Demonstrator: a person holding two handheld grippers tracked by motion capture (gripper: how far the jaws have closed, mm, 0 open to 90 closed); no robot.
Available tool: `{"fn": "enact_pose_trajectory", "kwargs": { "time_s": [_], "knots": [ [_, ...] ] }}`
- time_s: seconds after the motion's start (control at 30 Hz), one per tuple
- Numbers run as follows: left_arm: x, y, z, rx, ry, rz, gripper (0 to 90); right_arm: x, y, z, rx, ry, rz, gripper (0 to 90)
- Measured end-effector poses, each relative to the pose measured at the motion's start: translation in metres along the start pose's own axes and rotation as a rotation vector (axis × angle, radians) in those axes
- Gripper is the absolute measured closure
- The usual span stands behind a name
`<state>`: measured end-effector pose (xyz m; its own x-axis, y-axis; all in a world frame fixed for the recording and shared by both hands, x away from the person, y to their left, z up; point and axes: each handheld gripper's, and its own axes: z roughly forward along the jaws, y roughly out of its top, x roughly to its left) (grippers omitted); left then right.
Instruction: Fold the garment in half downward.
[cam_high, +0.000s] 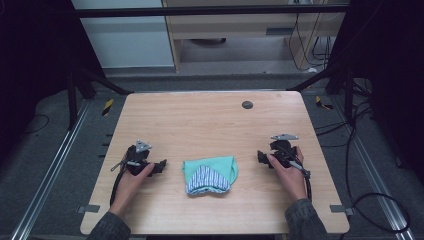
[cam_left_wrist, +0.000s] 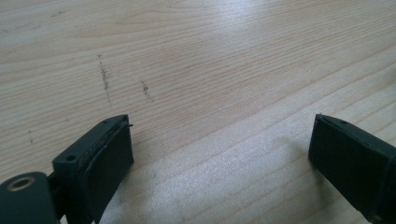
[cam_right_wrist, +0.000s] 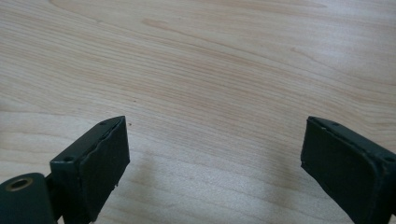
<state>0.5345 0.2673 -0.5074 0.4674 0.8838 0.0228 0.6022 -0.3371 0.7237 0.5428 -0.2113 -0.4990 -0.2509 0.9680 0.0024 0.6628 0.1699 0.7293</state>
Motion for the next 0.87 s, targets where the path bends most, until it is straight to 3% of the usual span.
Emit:
{"fn": "enact_pose_trajectory", "kwargs": {
  "time_s": [0.17,0.47,0.63,0.87],
  "knots": [
    [0.001,0.002,0.002,0.005,-0.003,0.003,3.5,-0.001,0.000,0.001,-0.015,-0.014,0.012,8.1],
    [0.002,0.003,0.003,0.012,-0.005,0.005,2.0,-0.003,-0.002,0.007,0.015,-0.051,0.025,8.1],
    [0.002,0.003,0.003,0.012,-0.004,0.005,1.9,-0.002,-0.005,0.012,0.012,-0.061,0.057,1.5],
    [0.003,0.003,0.004,0.017,-0.002,-0.004,0.0,-0.001,-0.006,0.012,0.011,-0.081,0.074,0.2]
  ]
}}
